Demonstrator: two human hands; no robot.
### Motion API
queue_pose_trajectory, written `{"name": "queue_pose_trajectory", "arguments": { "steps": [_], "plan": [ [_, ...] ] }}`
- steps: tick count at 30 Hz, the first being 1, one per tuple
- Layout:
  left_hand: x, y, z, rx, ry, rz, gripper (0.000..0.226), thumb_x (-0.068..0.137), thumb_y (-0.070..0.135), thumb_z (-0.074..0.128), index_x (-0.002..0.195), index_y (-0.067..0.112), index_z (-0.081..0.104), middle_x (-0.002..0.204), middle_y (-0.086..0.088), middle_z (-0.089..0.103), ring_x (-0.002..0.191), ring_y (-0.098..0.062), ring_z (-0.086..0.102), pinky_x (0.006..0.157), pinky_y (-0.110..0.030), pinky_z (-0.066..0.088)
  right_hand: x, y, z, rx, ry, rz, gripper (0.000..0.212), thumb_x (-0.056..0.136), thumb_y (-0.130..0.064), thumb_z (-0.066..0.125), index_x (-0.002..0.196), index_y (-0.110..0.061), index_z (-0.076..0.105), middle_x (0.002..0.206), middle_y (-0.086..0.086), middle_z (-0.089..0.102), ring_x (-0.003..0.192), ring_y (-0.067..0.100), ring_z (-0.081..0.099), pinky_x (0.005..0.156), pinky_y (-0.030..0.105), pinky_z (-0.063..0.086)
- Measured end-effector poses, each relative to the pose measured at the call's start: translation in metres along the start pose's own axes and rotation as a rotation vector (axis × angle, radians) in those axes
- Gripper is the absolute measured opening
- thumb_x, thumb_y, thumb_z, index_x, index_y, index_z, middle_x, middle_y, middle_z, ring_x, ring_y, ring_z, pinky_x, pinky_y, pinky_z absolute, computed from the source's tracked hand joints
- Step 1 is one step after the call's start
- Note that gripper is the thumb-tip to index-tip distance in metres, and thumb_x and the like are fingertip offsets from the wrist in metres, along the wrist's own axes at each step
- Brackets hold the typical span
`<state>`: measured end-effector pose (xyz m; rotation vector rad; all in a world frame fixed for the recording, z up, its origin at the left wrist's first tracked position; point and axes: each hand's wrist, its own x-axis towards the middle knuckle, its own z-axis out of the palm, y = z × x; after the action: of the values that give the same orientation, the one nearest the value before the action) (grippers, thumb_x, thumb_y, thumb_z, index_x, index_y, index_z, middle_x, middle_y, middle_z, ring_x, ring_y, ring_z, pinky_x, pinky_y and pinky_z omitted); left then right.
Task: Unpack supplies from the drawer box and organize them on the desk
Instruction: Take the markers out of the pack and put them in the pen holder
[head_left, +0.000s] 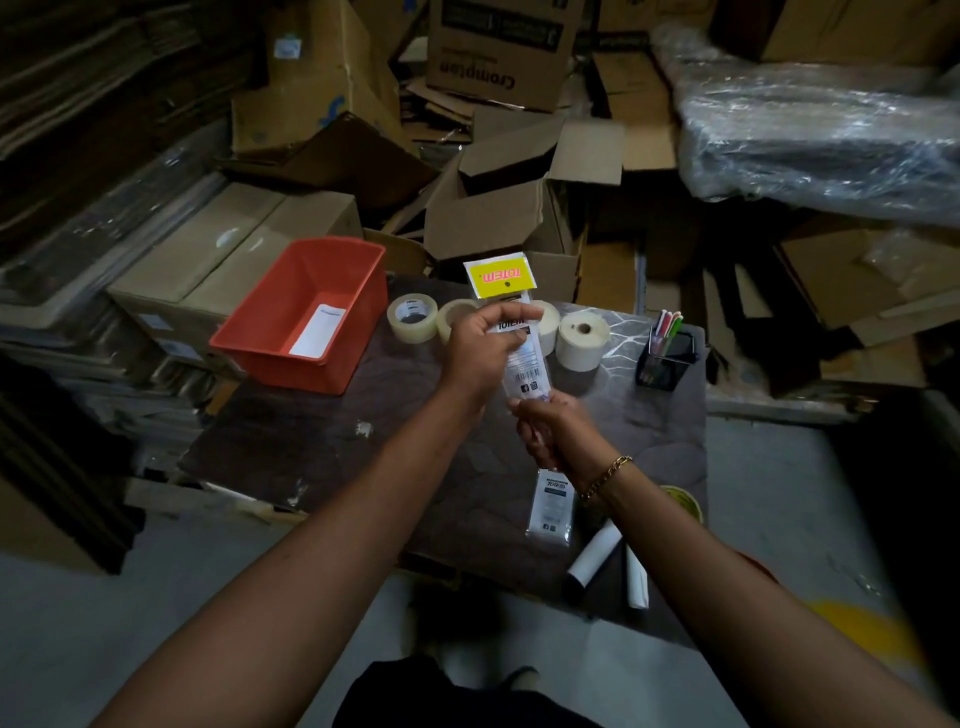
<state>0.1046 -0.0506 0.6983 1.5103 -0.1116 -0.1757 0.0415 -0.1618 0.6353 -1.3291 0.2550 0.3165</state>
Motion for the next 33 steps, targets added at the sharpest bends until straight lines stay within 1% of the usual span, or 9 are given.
{"name": "queue_pose_trajectory", "arguments": {
  "steps": [4,9,16,18,21,24,27,30,33],
  "plan": [
    [0.002,-0.004,0.008,-0.023,0.042,-0.008,0.032,0.083,-0.011,0.052,0.096,0.010,0.072,0.104,-0.004,0.069,0.092,-0.018,0.065,0.083,-0.036,0.056,-0.010,0.012,-0.013,-0.024,-0.001,0.031,0.017,0.089,-0.016,0.063,0.076,-0.015,0.053,0.047,0.000,0.045,0.032,0.012,0.037,0.034,0.017,0.028],
    [0.002,-0.029,0.027,0.043,-0.085,-0.042,0.033,0.083,-0.013,0.052,0.096,0.010,0.071,0.103,-0.009,0.068,0.093,-0.018,0.063,0.089,-0.037,0.053,-0.007,0.013,-0.021,0.013,0.119,0.013,0.011,0.088,-0.009,0.063,0.082,-0.014,0.055,0.053,0.002,0.047,0.034,0.010,0.037,0.033,0.017,0.027],
    [0.046,-0.074,0.032,0.125,-0.011,-0.136,0.037,0.078,-0.009,0.055,0.078,0.025,0.070,0.098,-0.004,0.069,0.090,-0.021,0.064,0.083,-0.035,0.053,-0.028,0.055,-0.065,-0.222,0.258,0.210,0.030,0.086,-0.037,0.068,0.078,-0.014,0.051,0.052,0.003,0.034,0.034,0.010,0.028,0.036,0.019,0.020],
    [0.059,-0.098,0.032,0.194,-0.063,-0.231,0.038,0.079,-0.013,0.053,0.080,0.021,0.069,0.099,-0.005,0.068,0.092,-0.024,0.063,0.082,-0.032,0.052,-0.040,0.068,-0.081,-0.223,0.353,0.286,0.035,0.087,-0.041,0.066,0.074,-0.015,0.048,0.049,0.002,0.033,0.034,0.011,0.027,0.037,0.019,0.018],
    [0.058,-0.140,0.039,0.289,-0.171,-0.393,0.036,0.080,-0.020,0.047,0.097,0.002,0.070,0.100,-0.008,0.064,0.092,-0.021,0.057,0.068,-0.018,0.047,-0.048,0.080,-0.100,-0.163,0.473,0.340,0.039,0.088,-0.044,0.065,0.069,-0.018,0.043,0.045,-0.002,0.029,0.035,0.012,0.022,0.040,0.020,0.015],
    [0.046,-0.182,0.041,0.334,-0.314,-0.528,0.036,0.080,-0.019,0.048,0.084,0.010,0.070,0.103,-0.008,0.066,0.093,-0.019,0.058,0.067,-0.019,0.046,-0.046,0.082,-0.107,-0.140,0.530,0.373,0.039,0.086,-0.048,0.064,0.069,-0.021,0.042,0.048,-0.001,0.027,0.038,0.013,0.022,0.044,0.022,0.015],
    [0.041,-0.206,0.038,0.364,-0.519,-0.590,0.033,0.080,-0.014,0.055,0.089,0.011,0.073,0.103,-0.004,0.067,0.094,-0.015,0.060,0.073,-0.019,0.046,-0.036,0.082,-0.109,-0.101,0.584,0.379,0.040,0.086,-0.049,0.064,0.075,-0.017,0.043,0.047,-0.001,0.026,0.037,0.013,0.022,0.044,0.021,0.015],
    [0.043,-0.214,0.035,0.394,-0.618,-0.625,0.026,0.083,-0.011,0.055,0.101,-0.003,0.072,0.088,-0.001,0.067,0.075,-0.002,0.060,0.059,-0.008,0.044,-0.025,0.079,-0.105,-0.093,0.657,0.366,0.044,0.087,-0.051,0.062,0.070,-0.015,0.044,0.047,0.001,0.029,0.035,0.015,0.027,0.039,0.020,0.021],
    [0.051,-0.228,0.030,0.491,-0.648,-0.576,0.021,0.081,-0.009,0.059,0.093,-0.003,0.074,0.093,-0.011,0.074,0.082,-0.010,0.065,0.065,-0.007,0.046,-0.013,0.075,-0.101,-0.115,0.709,0.389,0.052,0.086,-0.059,0.058,0.064,-0.012,0.050,0.047,0.010,0.043,0.034,0.022,0.041,0.037,0.021,0.034]
  ]
}}
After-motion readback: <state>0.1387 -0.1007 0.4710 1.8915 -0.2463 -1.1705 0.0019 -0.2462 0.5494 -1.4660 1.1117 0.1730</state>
